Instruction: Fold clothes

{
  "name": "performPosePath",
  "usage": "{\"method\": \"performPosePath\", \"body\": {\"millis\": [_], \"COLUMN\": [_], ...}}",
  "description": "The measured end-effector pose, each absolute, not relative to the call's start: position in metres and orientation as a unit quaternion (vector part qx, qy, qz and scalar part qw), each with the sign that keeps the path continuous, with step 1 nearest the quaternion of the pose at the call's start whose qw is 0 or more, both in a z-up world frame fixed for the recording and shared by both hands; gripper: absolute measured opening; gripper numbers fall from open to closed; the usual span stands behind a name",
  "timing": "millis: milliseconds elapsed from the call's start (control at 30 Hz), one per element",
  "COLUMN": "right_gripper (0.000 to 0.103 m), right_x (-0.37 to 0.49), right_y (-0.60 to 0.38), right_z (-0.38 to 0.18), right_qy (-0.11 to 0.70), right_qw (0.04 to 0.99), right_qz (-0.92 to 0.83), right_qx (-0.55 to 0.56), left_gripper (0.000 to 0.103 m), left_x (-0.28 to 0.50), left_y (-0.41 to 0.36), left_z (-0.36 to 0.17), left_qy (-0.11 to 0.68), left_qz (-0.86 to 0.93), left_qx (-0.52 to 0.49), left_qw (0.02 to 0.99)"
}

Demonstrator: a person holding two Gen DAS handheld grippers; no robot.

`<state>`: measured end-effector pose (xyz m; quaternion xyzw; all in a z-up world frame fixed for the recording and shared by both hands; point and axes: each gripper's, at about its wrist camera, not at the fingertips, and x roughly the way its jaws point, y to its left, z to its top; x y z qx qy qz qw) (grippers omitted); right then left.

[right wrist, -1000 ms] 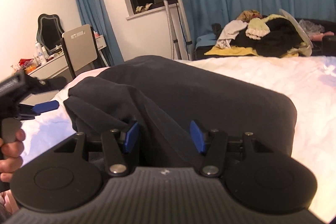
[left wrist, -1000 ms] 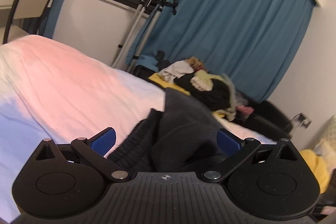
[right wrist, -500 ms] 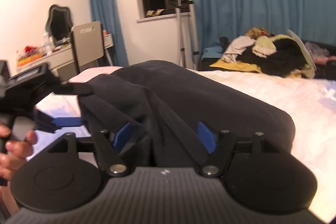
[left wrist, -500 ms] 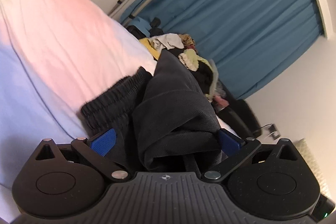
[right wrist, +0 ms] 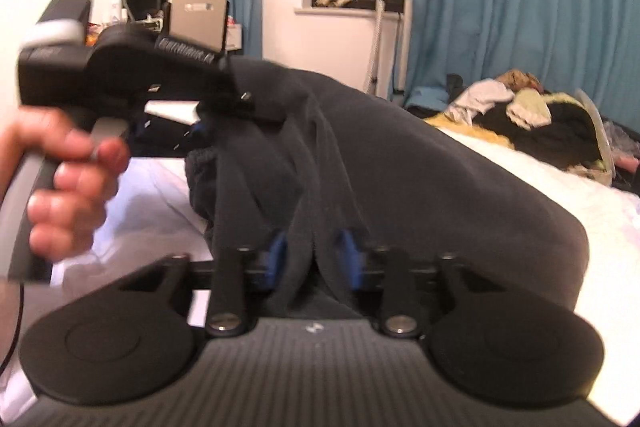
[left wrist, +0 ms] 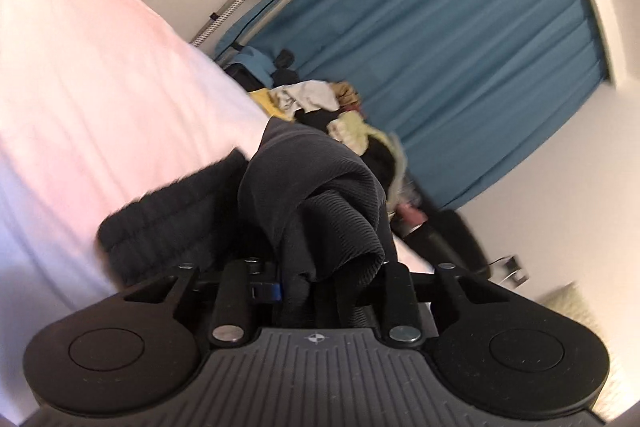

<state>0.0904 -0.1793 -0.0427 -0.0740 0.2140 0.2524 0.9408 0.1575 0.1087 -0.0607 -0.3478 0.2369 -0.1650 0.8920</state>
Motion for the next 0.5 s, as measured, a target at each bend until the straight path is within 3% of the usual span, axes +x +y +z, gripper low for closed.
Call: {"method": "performPosePath", "body": {"millis": [100,300,433,500], "right_gripper": [0.018,0.018,0.019,0.019], "right_x": [0.089,0.100,0.109,0.110], "right_y": [-0.172,-0.149,-0.147,-0.149], "right_z": [-0.040,-0.061,-0.073,-0.072], "right_qy": [0.185,0.190,0.206,0.209], "right_qw": [0.944,0.930,0.924,0.924], "right_qz": [0.260,0.283,0.290,0.291], "right_qx": [-0.084,-0.137,-0.140,-0.132], "left_gripper": [0.029,0.031,0.040,0.049], "left_x": [0.167,0.185,0.188,0.182], "left_y": [0.117,0.144,0.148,0.150], "left_z": [-0.057,-0.092,-0.097,-0.091], "left_qy": [0.224,0.254,0.255,0.251], "left_qz": [-0.162,-0.126,-0.129,-0.131], "left_qx": [-0.357,-0.371,-0.369,-0.370], "left_qw": [0.892,0.884,0.884,0.885]}}
